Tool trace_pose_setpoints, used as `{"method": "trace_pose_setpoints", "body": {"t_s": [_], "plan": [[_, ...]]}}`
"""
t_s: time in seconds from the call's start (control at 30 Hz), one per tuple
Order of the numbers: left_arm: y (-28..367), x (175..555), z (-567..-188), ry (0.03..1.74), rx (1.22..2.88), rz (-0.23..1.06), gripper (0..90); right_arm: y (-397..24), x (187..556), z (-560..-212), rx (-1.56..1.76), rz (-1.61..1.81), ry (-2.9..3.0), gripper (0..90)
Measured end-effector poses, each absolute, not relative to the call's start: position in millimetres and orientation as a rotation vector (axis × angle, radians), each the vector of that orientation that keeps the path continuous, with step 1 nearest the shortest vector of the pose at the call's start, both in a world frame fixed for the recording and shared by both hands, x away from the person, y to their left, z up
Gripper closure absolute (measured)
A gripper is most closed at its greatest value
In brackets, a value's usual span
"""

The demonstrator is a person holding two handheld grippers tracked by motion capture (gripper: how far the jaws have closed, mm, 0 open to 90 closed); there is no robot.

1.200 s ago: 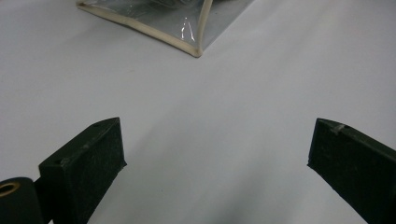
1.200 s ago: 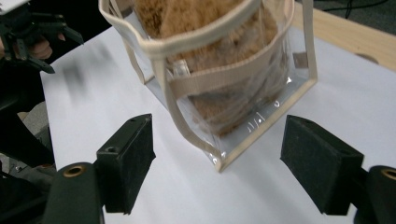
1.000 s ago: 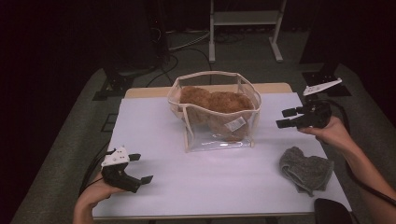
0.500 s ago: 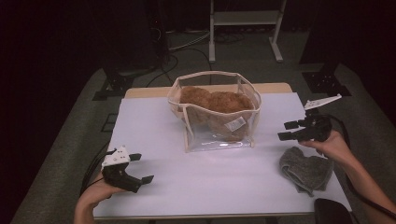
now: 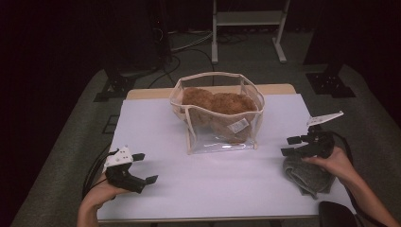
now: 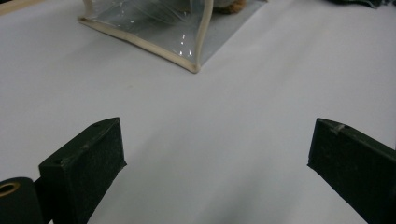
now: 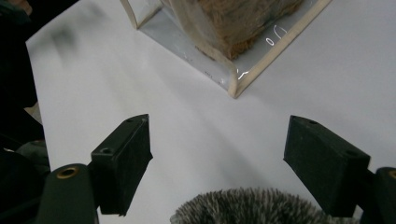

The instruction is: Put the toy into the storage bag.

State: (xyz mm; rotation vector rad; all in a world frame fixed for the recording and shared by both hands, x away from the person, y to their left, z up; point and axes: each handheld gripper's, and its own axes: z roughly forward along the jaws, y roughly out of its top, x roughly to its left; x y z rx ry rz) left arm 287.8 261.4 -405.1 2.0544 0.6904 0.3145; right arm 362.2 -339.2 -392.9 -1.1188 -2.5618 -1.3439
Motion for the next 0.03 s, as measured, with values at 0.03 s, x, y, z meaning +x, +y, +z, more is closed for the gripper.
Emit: {"method": "trace_pose_setpoints", "body": {"t_s": [0.03], "plan": [[259.9,287.9,-403.8,0.69,2.046,0.316,3.0,-338.6,360.4,-393.7,-1.12,-1.342,-2.571,21.6]]}}
